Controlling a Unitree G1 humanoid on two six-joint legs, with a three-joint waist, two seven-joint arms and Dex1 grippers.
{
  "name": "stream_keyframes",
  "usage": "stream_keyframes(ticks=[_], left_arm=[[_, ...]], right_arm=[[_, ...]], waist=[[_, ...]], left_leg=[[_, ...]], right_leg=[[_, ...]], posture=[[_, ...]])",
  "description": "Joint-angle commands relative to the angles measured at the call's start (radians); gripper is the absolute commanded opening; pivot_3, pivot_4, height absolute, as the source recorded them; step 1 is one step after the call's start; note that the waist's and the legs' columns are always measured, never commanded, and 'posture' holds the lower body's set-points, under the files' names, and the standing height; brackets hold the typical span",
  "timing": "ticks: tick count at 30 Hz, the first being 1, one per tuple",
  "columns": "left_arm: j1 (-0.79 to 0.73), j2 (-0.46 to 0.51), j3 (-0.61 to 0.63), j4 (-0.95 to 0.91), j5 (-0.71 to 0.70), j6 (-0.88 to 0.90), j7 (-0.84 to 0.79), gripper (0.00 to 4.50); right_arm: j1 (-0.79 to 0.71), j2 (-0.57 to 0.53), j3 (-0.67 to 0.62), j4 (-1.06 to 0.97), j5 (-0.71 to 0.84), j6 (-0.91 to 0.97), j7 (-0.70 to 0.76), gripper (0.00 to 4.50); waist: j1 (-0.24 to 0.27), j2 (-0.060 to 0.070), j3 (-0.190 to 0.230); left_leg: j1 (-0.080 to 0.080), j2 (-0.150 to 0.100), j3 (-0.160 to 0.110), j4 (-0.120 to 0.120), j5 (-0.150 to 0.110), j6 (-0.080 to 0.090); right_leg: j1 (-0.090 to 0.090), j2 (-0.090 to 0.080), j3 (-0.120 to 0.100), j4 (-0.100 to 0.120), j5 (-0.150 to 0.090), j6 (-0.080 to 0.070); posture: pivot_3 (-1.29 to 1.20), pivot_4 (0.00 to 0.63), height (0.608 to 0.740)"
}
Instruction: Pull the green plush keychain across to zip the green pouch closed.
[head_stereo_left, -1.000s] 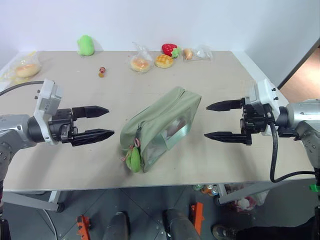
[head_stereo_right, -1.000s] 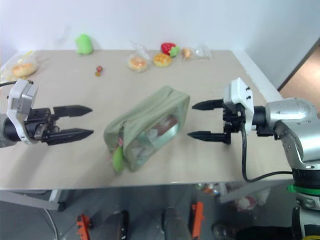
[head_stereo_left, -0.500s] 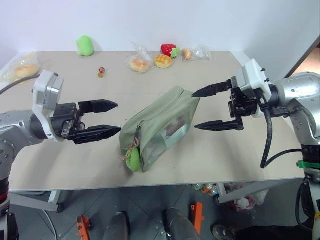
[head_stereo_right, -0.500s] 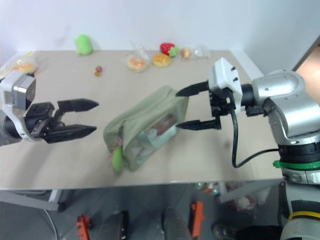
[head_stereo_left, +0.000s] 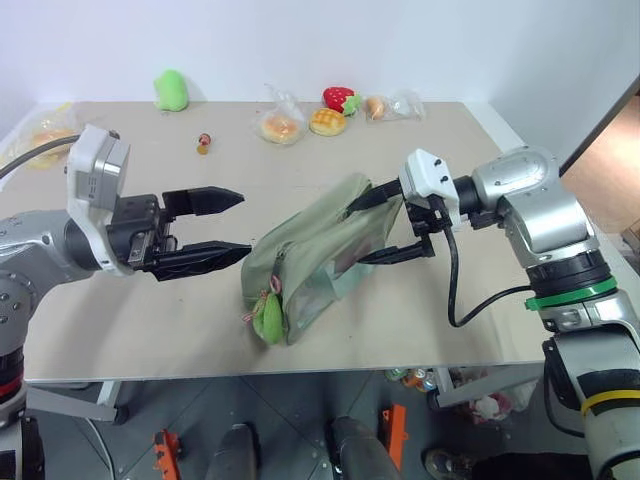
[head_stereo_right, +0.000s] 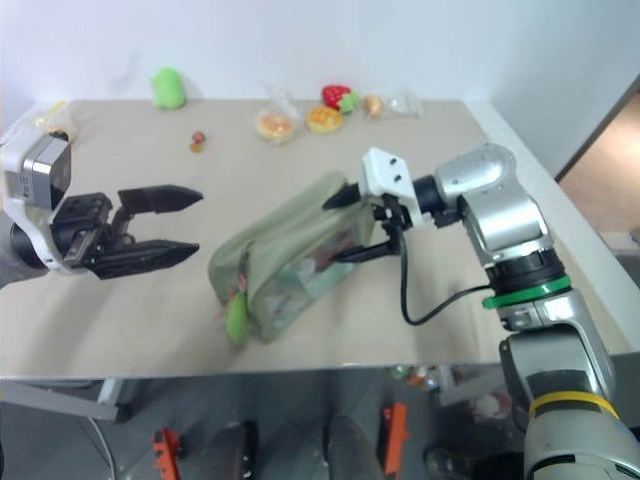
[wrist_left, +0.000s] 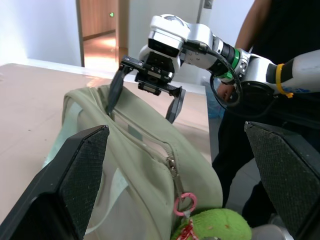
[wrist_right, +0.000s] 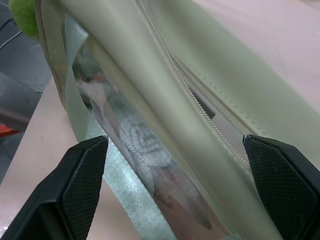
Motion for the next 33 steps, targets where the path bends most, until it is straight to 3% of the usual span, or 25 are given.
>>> stream_keyframes(ticks=[1, 4, 11, 22, 25, 33], left_arm=[[0.010, -0.004, 0.033, -0.025, -0.003, -0.022, 0.020, 4.50], [0.018, -0.009, 0.038, -0.022, -0.007, -0.024, 0.035, 4.50], [0.029, -0.023, 0.035, 0.000, 0.007, -0.040, 0.042, 4.50], [0.025, -0.033, 0.033, 0.015, 0.009, -0.055, 0.048, 4.50], [0.021, -0.035, 0.038, 0.014, 0.003, -0.055, 0.051, 4.50], [0.043, -0.055, 0.056, 0.005, -0.006, -0.065, 0.075, 4.50]], right_arm=[[-0.045, 0.005, -0.020, 0.022, -0.012, -0.043, 0.029, 3.84], [-0.050, 0.009, -0.024, 0.038, -0.016, -0.057, 0.041, 2.52], [-0.066, 0.022, -0.024, 0.086, -0.037, -0.094, 0.046, 0.16], [-0.069, 0.008, -0.026, 0.098, -0.050, -0.098, 0.060, 0.04], [-0.151, 0.022, -0.005, 0.183, -0.146, -0.094, -0.048, 0.04], [-0.371, 0.055, 0.008, 0.281, -0.235, 0.067, -0.091, 0.04]], waist=[[0.000, 0.000, 0.000], [0.000, 0.000, 0.000], [0.000, 0.000, 0.000], [0.000, 0.000, 0.000], [0.000, 0.001, 0.000], [-0.001, 0.001, 0.001]], left_leg=[[0.000, 0.000, 0.000, 0.000, 0.000, 0.000], [0.000, 0.000, 0.000, 0.000, 0.000, 0.000], [0.000, 0.000, 0.000, 0.000, 0.000, 0.000], [0.000, 0.000, 0.000, 0.000, 0.000, 0.000], [0.000, 0.000, 0.000, 0.001, 0.000, 0.000], [0.000, 0.000, 0.000, 0.000, 0.000, -0.001]], right_leg=[[0.000, 0.000, 0.000, 0.000, 0.000, 0.000], [0.000, 0.000, 0.000, 0.001, 0.000, 0.000], [0.000, 0.000, 0.000, 0.001, 0.000, 0.000], [0.000, 0.000, 0.000, 0.001, 0.000, 0.000], [0.000, 0.000, 0.000, 0.001, 0.000, 0.000], [-0.002, 0.000, 0.000, 0.001, 0.001, -0.001]], posture=[[0.00, 0.150, 0.740], [0.00, 0.150, 0.740], [0.00, 0.150, 0.740], [0.00, 0.150, 0.740], [0.00, 0.150, 0.740], [0.00, 0.150, 0.740]])
